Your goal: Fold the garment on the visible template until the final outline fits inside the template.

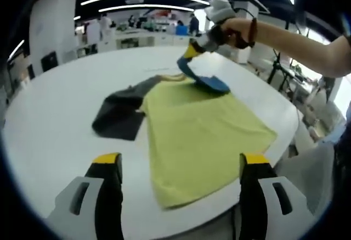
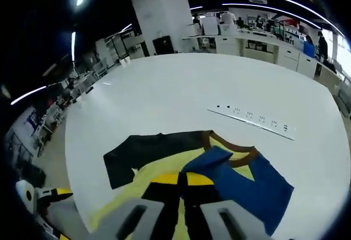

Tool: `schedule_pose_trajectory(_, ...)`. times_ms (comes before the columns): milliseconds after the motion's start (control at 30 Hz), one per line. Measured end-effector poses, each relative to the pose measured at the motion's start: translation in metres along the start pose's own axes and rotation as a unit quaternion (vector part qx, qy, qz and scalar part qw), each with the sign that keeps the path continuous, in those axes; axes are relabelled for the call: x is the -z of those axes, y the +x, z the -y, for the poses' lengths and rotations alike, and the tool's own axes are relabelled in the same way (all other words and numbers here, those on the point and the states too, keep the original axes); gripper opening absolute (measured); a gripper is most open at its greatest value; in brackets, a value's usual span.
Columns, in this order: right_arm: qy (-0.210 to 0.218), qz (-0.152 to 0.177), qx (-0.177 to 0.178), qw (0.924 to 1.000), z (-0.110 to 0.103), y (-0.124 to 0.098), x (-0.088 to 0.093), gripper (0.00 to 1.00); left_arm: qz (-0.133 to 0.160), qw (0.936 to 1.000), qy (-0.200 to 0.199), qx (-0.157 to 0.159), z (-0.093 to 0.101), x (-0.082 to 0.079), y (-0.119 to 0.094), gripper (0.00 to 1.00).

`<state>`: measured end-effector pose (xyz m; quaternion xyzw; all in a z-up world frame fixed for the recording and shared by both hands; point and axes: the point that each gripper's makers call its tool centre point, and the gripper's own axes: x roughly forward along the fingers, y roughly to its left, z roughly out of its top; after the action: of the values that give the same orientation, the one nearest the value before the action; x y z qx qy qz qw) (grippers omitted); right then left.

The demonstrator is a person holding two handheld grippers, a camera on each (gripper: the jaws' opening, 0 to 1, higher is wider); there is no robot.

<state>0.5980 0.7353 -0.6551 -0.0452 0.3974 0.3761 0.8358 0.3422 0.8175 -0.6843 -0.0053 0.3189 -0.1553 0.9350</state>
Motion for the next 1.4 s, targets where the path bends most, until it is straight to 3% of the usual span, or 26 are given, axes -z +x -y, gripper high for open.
schedule_pose_trajectory(233,-0.013,0.013,-0.024,0.9996,-0.018,0.005,-0.005,0.0,-0.006,1.0,-0.004,-0.002,-0.002,0.005,0.002,0.84)
schedule_pose_trajectory(867,-0.036,0.031,-0.086,0.9952,-0.058,0.025,0.003,0.0,-0.02,0.9997,-0.015,-0.006,-0.007,0.014,0.004,0.83)
schedule_pose_trajectory(1400,-0.051,-0.008,-0.095,0.9941,-0.069,0.067,0.041,0.0,-0.027,0.9992,-0.029,-0.004,-0.023,0.029,0.009,0.83)
